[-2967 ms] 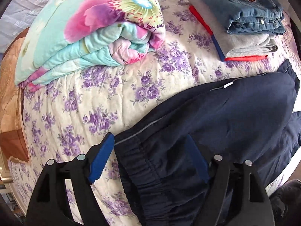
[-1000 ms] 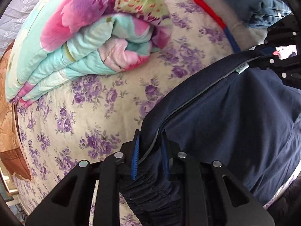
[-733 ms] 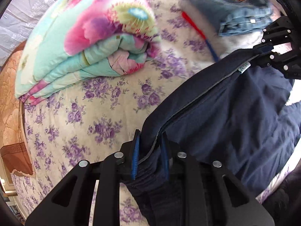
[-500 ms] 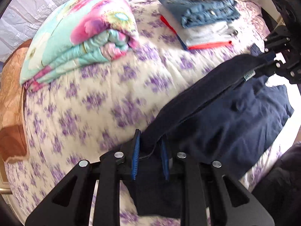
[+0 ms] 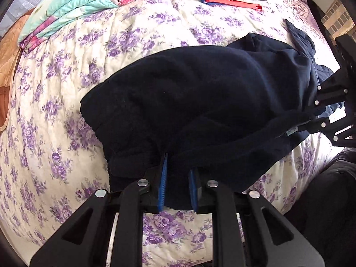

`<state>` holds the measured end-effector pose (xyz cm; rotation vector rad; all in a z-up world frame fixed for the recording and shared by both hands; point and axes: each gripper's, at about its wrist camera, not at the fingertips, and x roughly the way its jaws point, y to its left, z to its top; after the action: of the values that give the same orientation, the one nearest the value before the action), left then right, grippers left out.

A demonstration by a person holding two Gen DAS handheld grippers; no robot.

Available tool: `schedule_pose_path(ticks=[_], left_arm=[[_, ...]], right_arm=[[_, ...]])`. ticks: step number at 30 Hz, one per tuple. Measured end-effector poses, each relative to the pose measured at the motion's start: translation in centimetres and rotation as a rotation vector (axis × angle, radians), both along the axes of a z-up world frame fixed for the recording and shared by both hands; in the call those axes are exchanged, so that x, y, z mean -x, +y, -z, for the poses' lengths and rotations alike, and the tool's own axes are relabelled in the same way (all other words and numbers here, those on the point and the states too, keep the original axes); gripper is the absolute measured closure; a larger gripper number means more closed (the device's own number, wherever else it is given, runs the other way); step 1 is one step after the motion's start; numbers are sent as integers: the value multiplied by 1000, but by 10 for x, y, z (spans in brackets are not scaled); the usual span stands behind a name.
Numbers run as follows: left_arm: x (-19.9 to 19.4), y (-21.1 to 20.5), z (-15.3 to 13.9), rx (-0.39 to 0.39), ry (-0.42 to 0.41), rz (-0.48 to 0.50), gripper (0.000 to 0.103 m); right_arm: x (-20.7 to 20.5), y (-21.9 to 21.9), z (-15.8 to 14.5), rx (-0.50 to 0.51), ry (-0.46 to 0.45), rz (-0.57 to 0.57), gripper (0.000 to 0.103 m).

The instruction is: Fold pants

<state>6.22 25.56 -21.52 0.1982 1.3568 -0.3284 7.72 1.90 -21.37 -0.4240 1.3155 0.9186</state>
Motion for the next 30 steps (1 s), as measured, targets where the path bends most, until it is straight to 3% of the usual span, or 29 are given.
schedule_pose_path(ticks=[3, 4, 5, 7, 11, 16, 19, 21, 23, 24, 27, 28, 30], left_arm=[[4, -4, 15, -54, 38, 30, 84], [5, -7, 20, -68, 56, 43, 81], [8, -8, 24, -72, 94, 52, 67], [18, -7, 23, -75, 109, 53, 60], [38, 15, -4, 26, 108, -9, 60], [34, 29, -59, 254, -24, -148, 58], [18, 20, -70, 367, -99, -203, 51], [3, 13, -57, 404, -87, -254, 50], [-8, 4, -31, 467, -13, -303, 52], [-10, -2, -15, 458, 31, -322, 52], [3, -17, 31, 350, 119, -379, 60], [13, -16, 37, 343, 101, -394, 66], [25, -8, 35, 393, 86, -438, 66]], right_arm=[[1, 0, 17, 21, 5, 24, 91], [1, -2, 23, 29, 14, 35, 91], [1, -3, 27, 29, 20, 45, 91], [0, -4, 30, 17, 25, 51, 89], [5, -6, 25, -6, 23, 53, 88], [19, -10, 16, -21, 10, -20, 88], [27, -10, 17, 3, 9, -83, 89], [28, -8, 21, 22, 8, -85, 89], [33, -5, 25, 23, 17, -64, 87], [34, -5, 24, 25, 22, -54, 85], [39, -8, 14, 29, 54, -44, 61], [37, -11, 6, 20, 56, -40, 59], [37, -18, -11, -48, 87, -13, 59]])
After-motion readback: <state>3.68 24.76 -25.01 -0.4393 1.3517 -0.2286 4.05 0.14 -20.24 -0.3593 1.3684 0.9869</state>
